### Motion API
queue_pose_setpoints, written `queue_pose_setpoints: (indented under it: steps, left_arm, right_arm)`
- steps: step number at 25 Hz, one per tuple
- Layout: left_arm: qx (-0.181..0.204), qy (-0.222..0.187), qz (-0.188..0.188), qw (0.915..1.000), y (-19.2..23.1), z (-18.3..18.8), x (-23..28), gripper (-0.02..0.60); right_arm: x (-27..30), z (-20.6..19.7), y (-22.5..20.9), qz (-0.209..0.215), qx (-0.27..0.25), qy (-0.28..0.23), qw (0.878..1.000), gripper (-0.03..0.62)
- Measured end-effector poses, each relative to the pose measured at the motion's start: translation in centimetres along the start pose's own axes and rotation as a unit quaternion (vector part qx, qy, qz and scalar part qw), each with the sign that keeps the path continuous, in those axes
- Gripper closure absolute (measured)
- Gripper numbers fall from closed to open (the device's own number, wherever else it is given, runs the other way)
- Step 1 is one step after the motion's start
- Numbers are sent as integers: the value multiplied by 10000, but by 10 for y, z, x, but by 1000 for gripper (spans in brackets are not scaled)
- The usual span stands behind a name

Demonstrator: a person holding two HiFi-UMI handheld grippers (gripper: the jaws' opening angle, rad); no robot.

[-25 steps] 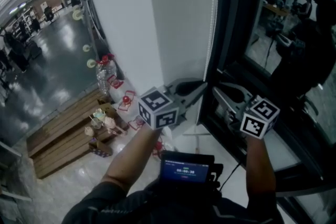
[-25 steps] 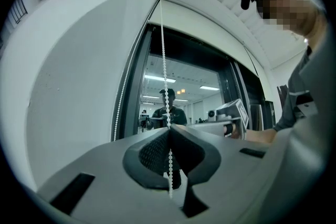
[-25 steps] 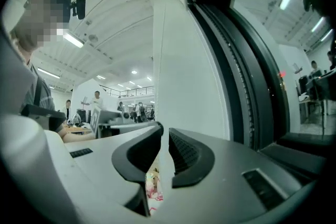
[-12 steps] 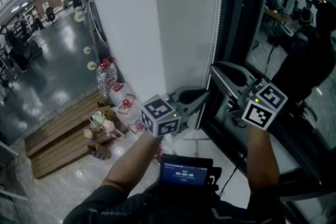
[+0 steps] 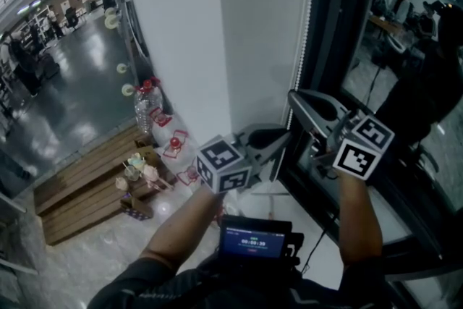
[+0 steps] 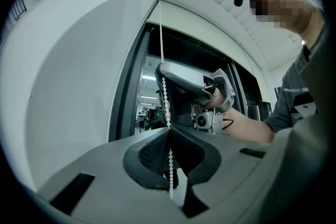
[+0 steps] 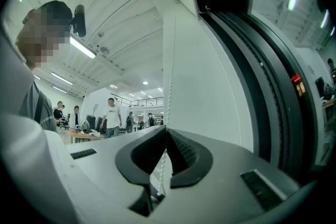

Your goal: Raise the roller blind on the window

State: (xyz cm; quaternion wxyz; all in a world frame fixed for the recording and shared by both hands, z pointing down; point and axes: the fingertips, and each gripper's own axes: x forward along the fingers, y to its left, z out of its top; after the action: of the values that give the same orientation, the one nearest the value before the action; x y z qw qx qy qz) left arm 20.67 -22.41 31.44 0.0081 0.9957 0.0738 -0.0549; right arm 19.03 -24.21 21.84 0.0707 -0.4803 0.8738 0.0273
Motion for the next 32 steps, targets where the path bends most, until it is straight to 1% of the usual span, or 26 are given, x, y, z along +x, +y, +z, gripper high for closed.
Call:
queue_pose_setpoints:
  steps: [3, 6, 8, 11, 15, 17, 19, 21, 23, 25, 27, 28, 30, 32]
  left_arm:
    - [-135, 126, 7, 9998, 1, -16, -2, 580]
    - [-272, 355, 32, 9990, 2, -43, -5, 580]
    - [-407, 506, 23, 9979, 1, -60, -6, 580]
    - [-615, 619, 2, 9962, -2, -80, -8, 580]
    - [-669, 791, 66, 9946, -1, -101, -12, 581]
    - [-753, 799, 54, 9939, -3, -109, -14, 581]
    - [-825, 707, 63, 9941, -3, -111, -15, 581]
    - [-751, 657, 141, 9949, 1, -111, -18, 580]
    - [-682, 769, 189, 9945, 3, -112, -24, 576]
    - [-659, 953, 292, 9928, 8, -112, -34, 487]
    - [-665, 933, 481, 9923, 17, -101, -45, 480]
    - [-646, 836, 584, 9927, 21, -91, -49, 479]
    - [-554, 510, 702, 9947, 27, -59, -52, 480]
    - [-439, 130, 638, 9969, 26, -20, -49, 479]
  right_arm:
    - [0, -17, 0, -41, 51, 149, 9999, 591]
    - [-3, -43, -2, -92, 190, 324, 9993, 592]
    - [-5, -60, -4, -125, 294, 442, 9985, 591]
    - [-9, -81, -4, -154, 445, 551, 9974, 592]
    - [-12, -103, -1, -183, 599, 656, 9959, 591]
    - [-14, -110, -1, -203, 677, 677, 9952, 591]
    - [-16, -113, -2, -220, 738, 648, 9949, 591]
    - [-16, -113, -4, -227, 747, 635, 9949, 591]
    - [-15, -113, -4, -216, 733, 639, 9950, 591]
    - [-14, -113, -5, -211, 738, 630, 9951, 591]
    - [-14, -113, -5, -207, 757, 614, 9950, 591]
    - [-14, -113, -4, -204, 764, 607, 9950, 591]
    - [-14, -114, -4, -208, 769, 607, 9950, 591]
    - [-13, -114, -1, -193, 745, 619, 9951, 591]
